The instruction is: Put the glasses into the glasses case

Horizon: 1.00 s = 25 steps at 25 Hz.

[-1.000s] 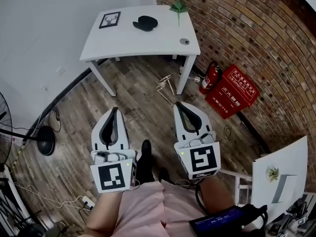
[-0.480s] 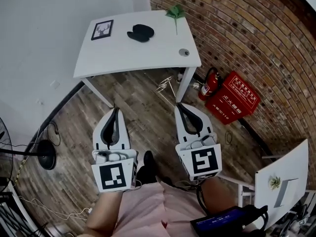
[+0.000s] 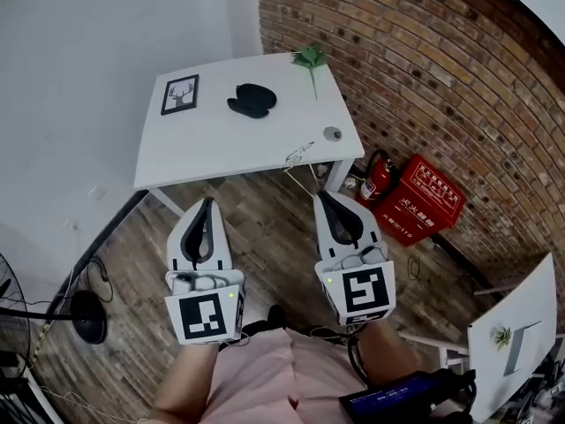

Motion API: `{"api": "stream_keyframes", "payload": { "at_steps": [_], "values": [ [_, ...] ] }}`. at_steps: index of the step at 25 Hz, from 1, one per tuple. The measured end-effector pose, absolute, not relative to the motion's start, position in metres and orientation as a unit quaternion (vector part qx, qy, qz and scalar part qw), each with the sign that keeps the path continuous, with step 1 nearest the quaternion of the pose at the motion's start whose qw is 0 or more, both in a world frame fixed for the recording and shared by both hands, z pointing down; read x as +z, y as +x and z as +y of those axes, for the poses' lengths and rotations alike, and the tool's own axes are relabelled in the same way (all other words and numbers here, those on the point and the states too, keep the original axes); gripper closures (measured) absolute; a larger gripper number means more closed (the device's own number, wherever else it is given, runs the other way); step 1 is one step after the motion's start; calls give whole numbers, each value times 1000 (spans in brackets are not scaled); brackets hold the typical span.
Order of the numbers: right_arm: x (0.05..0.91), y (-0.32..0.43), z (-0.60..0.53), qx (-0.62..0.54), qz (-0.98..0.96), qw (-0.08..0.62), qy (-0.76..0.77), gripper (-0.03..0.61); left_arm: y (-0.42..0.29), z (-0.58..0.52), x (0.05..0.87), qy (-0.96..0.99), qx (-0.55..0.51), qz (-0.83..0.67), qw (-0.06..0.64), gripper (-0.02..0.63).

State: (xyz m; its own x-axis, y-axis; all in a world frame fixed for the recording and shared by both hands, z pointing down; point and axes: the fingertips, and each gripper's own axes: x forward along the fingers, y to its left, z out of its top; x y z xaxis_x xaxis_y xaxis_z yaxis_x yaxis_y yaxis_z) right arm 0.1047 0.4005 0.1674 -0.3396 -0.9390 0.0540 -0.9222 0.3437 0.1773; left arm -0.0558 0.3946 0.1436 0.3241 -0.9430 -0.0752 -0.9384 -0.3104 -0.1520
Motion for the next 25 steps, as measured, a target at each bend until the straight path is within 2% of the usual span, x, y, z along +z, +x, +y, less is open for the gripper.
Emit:
{"api": "stream_keyframes", "payload": {
  "at_steps": [9,25],
  "values": [
    [168,96,366,-59,-809,69,580,565,-65,357,149,-816,-17,571,87,614],
    [195,129,283,-27,-814,71,575,565,-35,267,172,-814,-57,571,93,614]
  ]
}}
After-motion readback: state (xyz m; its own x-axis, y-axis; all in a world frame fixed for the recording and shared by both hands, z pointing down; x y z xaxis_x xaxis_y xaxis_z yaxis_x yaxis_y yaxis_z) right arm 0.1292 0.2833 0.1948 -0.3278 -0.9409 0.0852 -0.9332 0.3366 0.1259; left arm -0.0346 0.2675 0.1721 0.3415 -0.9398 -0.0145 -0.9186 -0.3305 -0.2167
